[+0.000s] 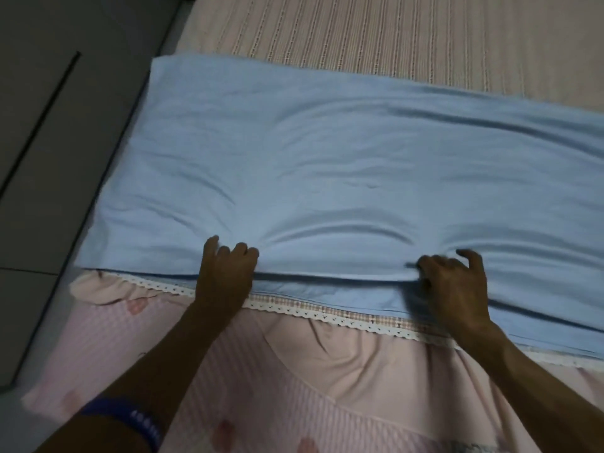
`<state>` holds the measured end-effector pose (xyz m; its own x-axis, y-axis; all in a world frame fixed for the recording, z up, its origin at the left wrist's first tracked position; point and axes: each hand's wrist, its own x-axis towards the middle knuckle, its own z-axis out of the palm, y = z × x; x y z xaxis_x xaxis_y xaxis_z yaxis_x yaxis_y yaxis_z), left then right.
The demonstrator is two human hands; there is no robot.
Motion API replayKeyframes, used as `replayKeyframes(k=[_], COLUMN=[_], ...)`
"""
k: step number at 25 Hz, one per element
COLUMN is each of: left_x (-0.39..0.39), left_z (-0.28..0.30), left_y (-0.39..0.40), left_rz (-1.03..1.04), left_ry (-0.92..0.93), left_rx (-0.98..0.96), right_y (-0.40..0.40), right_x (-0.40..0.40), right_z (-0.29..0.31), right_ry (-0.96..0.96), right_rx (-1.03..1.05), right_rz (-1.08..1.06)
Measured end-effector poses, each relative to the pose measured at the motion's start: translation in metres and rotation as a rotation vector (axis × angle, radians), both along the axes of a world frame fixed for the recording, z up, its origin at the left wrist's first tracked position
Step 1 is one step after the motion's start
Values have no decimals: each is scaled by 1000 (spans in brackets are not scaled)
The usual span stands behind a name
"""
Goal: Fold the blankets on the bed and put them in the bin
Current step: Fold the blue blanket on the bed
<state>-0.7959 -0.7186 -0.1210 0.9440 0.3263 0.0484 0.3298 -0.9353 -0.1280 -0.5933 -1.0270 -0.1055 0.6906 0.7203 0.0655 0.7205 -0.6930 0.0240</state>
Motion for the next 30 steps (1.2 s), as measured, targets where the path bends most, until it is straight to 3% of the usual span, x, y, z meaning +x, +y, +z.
replayKeyframes(k=[5, 13, 16, 21, 26, 30], left_x=[-24, -33, -14, 69, 123, 140], left_z=[-7, -25, -13, -5, -3, 0], left_y=[-6, -21, -53, -156, -224, -260], left_rz=[7, 29, 31, -223, -269, -202], left_ry=[8, 3, 60, 97, 66, 160], left_rx=[-19, 10, 49, -37, -257, -94], right_y=[-18, -40, -62, -125, -177, -202], right_x=[-13, -22, -26, 14, 62, 76], right_z=[-18, -29, -27, -19, -32, -32], right_ry=[2, 76, 94, 27, 3, -25], right_rx=[-101, -21, -32, -78, -76, -78], right_rz=[-32, 44, -29, -206, -114, -78])
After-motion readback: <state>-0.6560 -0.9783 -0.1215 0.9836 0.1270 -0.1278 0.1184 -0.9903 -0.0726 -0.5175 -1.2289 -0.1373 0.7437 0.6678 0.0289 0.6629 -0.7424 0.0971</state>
